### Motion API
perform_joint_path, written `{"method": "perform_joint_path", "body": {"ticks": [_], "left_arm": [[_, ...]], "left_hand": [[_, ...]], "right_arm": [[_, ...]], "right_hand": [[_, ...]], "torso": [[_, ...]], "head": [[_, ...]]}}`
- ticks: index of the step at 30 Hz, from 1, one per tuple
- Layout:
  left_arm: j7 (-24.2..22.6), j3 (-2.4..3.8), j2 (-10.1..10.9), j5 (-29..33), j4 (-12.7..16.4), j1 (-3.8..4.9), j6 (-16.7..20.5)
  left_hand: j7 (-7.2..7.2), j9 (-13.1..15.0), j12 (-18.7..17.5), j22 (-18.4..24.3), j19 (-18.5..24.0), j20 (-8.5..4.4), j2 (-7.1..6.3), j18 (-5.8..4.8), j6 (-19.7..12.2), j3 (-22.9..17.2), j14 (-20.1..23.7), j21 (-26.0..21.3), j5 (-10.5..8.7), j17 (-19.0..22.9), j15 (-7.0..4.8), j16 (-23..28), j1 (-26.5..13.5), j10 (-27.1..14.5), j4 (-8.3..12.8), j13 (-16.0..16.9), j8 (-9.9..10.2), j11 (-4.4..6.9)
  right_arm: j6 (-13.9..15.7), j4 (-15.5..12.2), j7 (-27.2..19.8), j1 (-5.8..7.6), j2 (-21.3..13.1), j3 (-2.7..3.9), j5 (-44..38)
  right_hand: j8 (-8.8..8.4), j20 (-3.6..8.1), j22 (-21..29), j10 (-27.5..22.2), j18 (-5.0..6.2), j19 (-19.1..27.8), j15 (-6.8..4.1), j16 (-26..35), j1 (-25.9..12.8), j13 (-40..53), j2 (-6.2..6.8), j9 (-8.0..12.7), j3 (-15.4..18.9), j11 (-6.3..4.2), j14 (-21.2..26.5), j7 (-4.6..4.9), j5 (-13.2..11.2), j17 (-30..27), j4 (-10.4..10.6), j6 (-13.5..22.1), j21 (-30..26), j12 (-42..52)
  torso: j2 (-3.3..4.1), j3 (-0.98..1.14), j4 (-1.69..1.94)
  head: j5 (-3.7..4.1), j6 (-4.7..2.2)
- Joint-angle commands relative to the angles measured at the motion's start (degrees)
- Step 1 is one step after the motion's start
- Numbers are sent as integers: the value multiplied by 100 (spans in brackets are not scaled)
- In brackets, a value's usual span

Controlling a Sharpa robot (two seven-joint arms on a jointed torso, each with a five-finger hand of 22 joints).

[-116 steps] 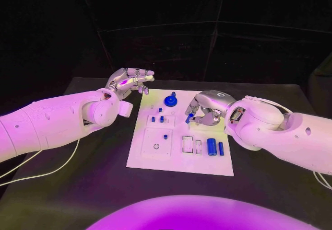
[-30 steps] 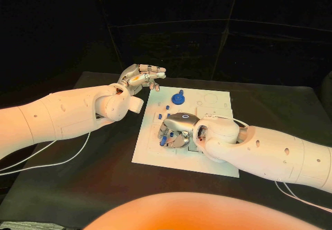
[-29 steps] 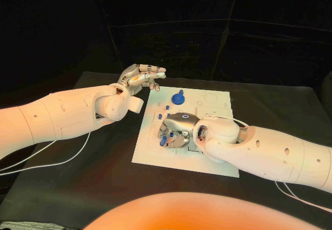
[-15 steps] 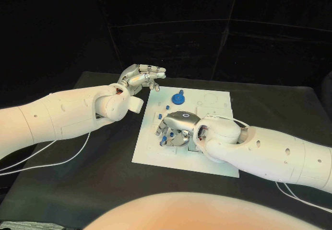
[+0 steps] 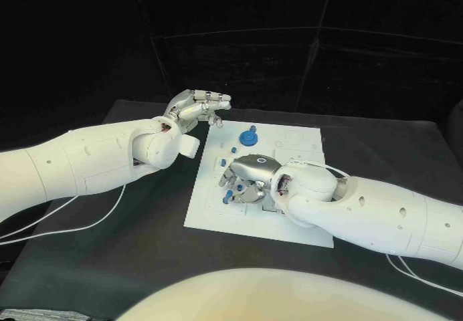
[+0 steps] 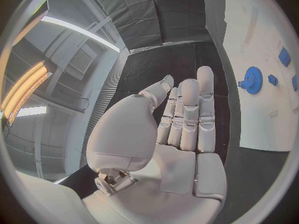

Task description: Assemble the parts on the task board

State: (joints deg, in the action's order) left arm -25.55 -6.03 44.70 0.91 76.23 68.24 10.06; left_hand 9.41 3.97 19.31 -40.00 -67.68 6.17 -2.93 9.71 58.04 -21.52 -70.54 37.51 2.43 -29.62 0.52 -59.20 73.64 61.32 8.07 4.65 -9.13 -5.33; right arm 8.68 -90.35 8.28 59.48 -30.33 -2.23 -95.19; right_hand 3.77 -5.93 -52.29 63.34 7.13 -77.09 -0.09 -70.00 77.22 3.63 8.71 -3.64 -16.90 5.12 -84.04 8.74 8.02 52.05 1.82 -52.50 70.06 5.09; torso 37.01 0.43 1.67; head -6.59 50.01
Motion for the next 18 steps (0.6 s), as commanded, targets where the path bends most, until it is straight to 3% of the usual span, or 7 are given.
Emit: {"method": "perform_joint_path", "body": {"ticks": [1,5,10,18], "left_arm": [[-6,5,1,13,4,8,-76],[-2,5,1,13,5,8,-81],[2,5,-1,13,2,8,-83],[9,4,-3,13,-4,8,-81]], "left_hand": [[14,-10,32,5,32,16,55,73,0,29,32,-17,33,5,8,30,-16,-33,-8,-8,-14,-7],[14,-10,32,5,32,16,55,73,0,29,32,-17,33,5,8,30,-16,-33,-8,-8,-14,-7],[14,-10,32,5,32,16,55,73,0,29,32,-17,33,5,8,30,-16,-33,-8,-8,-14,-7],[14,-10,32,5,32,16,55,73,0,29,32,-17,33,5,8,30,-16,-33,-8,-8,-14,-7]], "right_arm": [[-37,-7,72,6,-3,1,-67],[-101,-8,66,6,-8,1,-73],[-135,-51,11,1,5,1,-76],[-134,-94,-47,-7,9,1,-68]], "right_hand": [[-21,30,4,-43,-31,0,-9,17,-36,-6,7,-7,37,-12,24,0,14,-5,-1,36,-18,-40],[-4,29,-13,-16,-35,-8,-11,18,-19,2,-20,-17,59,-15,21,8,13,-8,-9,7,-10,-21],[26,64,-74,445,-43,-45,-70,-7,145,28,-166,-33,-27,-99,1,-33,-111,29,-78,-118,28,155],[21,101,-158,667,-58,-86,-105,-56,198,11,-194,-31,-122,-142,-25,-61,-134,105,-111,-172,80,162]], "torso": [[0,2,0],[1,0,0],[3,4,1],[-1,2,-1]], "head": [[3,-1],[-2,-1],[0,-1],[-5,-1]]}}
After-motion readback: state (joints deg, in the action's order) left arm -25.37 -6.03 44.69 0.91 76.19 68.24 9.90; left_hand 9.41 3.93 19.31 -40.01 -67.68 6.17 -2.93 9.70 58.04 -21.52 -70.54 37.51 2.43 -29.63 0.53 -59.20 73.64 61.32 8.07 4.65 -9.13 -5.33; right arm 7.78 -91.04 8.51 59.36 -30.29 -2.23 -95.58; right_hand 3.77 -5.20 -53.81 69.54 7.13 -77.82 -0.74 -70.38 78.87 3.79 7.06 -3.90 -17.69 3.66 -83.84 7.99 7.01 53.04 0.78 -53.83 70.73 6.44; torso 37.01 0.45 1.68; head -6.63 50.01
